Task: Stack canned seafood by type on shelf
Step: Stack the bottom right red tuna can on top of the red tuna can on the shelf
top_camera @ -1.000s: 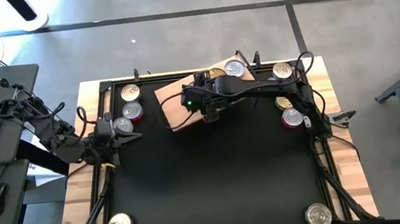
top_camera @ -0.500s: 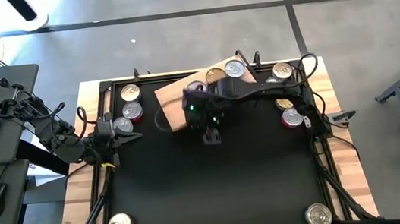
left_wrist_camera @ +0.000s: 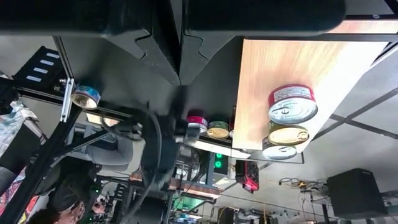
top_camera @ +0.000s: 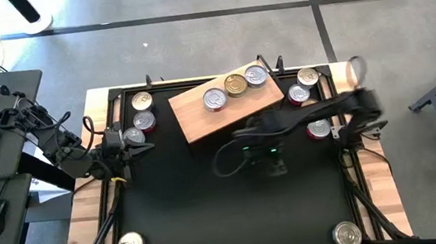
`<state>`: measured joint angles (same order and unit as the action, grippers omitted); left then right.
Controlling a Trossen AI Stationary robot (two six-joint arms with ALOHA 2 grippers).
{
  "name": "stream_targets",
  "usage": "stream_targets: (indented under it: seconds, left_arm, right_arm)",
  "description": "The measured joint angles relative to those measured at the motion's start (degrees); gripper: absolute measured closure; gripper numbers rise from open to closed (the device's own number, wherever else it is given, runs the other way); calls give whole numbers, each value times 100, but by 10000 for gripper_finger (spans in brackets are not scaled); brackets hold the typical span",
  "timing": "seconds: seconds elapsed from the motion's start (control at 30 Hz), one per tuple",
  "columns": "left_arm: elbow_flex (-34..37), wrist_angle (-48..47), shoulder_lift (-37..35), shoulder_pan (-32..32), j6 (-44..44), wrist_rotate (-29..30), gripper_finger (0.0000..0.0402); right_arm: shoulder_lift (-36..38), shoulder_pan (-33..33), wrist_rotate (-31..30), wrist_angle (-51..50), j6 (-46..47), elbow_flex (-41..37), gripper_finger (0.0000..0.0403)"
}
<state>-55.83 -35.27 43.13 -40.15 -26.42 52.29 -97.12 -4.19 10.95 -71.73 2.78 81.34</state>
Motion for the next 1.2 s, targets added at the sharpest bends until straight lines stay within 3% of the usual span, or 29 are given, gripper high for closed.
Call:
stream_targets:
  seconds: [0.17,0.3,0.4,0.53,0.57,0.73,1.2]
  left_arm:
    - [0,0,0,1,-34,50,401]
    - [0,2,0,3,-37,256,402]
    - [0,2,0,5,-38,348,402]
    - [0,43,0,5,-39,445,401]
    - [0,86,0,5,-41,469,401]
    - [0,211,9,5,-43,596,401]
    - [1,214,252,10,-43,756,401]
  right_arm:
    - [1741,10,-1209,30,2091,-1966,127]
    - [2505,171,-1646,-408,3820,-3000,158]
    - [2696,318,-1792,-427,4616,-3583,225]
    - [2704,469,-2092,-403,5151,-3963,362]
    - [2704,473,-2245,-388,5237,-3975,382]
    - [2691,555,-2816,-351,5523,-4027,392]
    - [2347,1286,-3043,276,5526,-4404,402]
